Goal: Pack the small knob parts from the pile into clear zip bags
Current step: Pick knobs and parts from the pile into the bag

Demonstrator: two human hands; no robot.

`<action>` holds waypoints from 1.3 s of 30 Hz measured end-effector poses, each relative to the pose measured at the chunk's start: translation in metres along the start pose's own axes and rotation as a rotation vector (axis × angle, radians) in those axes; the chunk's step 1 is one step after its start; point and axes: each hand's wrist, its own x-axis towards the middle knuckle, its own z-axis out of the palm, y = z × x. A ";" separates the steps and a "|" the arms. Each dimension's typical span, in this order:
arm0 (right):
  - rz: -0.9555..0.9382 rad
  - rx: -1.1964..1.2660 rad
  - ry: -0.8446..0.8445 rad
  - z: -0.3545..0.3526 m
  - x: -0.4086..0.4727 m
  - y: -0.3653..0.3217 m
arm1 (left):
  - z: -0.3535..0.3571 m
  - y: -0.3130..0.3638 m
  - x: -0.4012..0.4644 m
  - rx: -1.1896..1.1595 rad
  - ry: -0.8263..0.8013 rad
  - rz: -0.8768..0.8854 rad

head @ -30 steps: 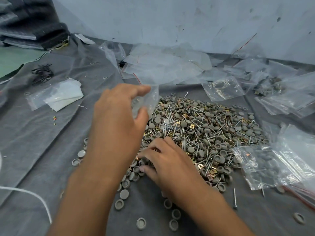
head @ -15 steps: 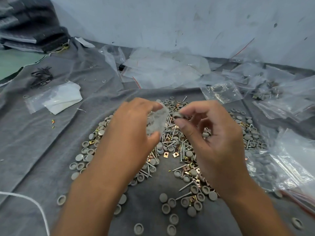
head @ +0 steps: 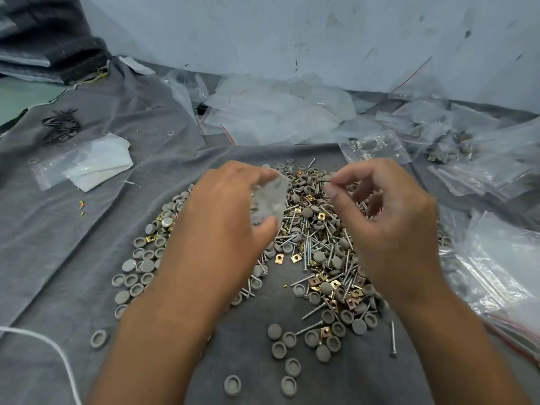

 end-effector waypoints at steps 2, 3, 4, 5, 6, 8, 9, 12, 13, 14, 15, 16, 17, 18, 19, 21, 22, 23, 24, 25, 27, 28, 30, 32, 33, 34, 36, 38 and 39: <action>0.220 -0.071 -0.272 -0.004 -0.003 0.015 | -0.002 -0.001 0.001 -0.014 0.052 -0.025; 0.315 -0.130 -0.460 -0.003 -0.006 0.021 | -0.002 -0.001 0.002 -0.012 0.065 -0.030; 0.376 -0.200 -0.619 0.000 -0.010 0.025 | -0.002 0.000 0.002 -0.004 0.069 -0.030; 0.392 -0.274 -0.722 0.003 -0.014 0.027 | -0.001 0.000 0.003 0.003 0.069 -0.026; 0.370 -0.337 -0.766 0.008 -0.018 0.028 | 0.001 0.001 0.003 0.008 0.062 -0.021; 0.296 -0.443 -0.723 0.019 -0.023 0.025 | 0.004 0.002 0.002 0.006 0.043 -0.013; 0.274 -0.496 -0.684 0.023 -0.024 0.023 | 0.006 0.002 0.001 0.002 0.035 -0.010; 0.271 -0.624 -0.593 0.034 -0.029 0.016 | 0.009 0.003 0.001 -0.003 0.024 -0.006; 0.288 -0.641 -0.571 0.037 -0.032 0.015 | 0.009 0.002 0.001 -0.004 0.025 -0.005; 0.309 -0.649 -0.553 0.039 -0.034 0.013 | 0.009 0.002 0.001 -0.005 0.028 -0.003; 0.329 -0.655 -0.542 0.040 -0.035 0.012 | 0.009 0.001 0.001 -0.008 0.028 -0.003; 0.345 -0.659 -0.534 0.041 -0.036 0.011 | 0.010 0.001 0.001 -0.009 0.027 -0.004; 0.355 -0.654 -0.524 0.041 -0.036 0.010 | 0.010 0.001 0.001 -0.010 0.028 -0.002; 0.358 -0.644 -0.513 0.042 -0.036 0.010 | 0.010 0.001 0.001 -0.011 0.028 0.001; 0.350 -0.638 -0.506 0.042 -0.036 0.009 | 0.010 0.001 0.001 -0.013 0.026 0.002; 0.327 -0.644 -0.500 0.042 -0.037 0.008 | 0.010 0.001 0.001 -0.017 0.022 0.000; 0.324 -0.645 -0.499 0.042 -0.037 0.008 | 0.010 0.001 0.001 -0.019 0.020 0.000; 0.329 -0.640 -0.496 0.042 -0.037 0.008 | 0.010 0.001 0.001 -0.019 0.020 0.001; 0.338 -0.629 -0.489 0.042 -0.037 0.008 | 0.010 0.001 0.001 -0.020 0.020 0.002; 0.349 -0.612 -0.481 0.041 -0.036 0.009 | 0.010 0.001 0.001 -0.020 0.020 0.001; 0.386 -0.549 -0.450 0.038 -0.035 0.010 | 0.010 0.002 0.001 -0.016 0.017 -0.002; 0.413 -0.508 -0.432 0.037 -0.034 0.010 | 0.009 0.003 0.001 -0.014 0.016 -0.002; 0.467 -0.447 -0.412 0.035 -0.032 0.011 | 0.009 0.003 0.001 -0.007 0.012 -0.004; 0.497 -0.446 -0.420 0.034 -0.031 0.013 | 0.010 0.003 0.001 -0.005 0.008 -0.003; 0.493 -0.471 -0.426 0.034 -0.032 0.014 | 0.010 0.003 0.001 -0.006 0.007 -0.002; 0.475 -0.510 -0.430 0.036 -0.033 0.015 | 0.010 0.004 0.000 -0.007 0.005 0.000; 0.422 -0.595 -0.449 0.040 -0.034 0.013 | 0.011 0.004 0.000 -0.010 0.005 0.002; 0.405 -0.630 -0.477 0.044 -0.035 0.011 | 0.011 0.004 0.000 -0.019 0.004 0.000; 0.403 -0.632 -0.486 0.044 -0.035 0.011 | 0.010 0.005 0.000 -0.019 0.003 -0.003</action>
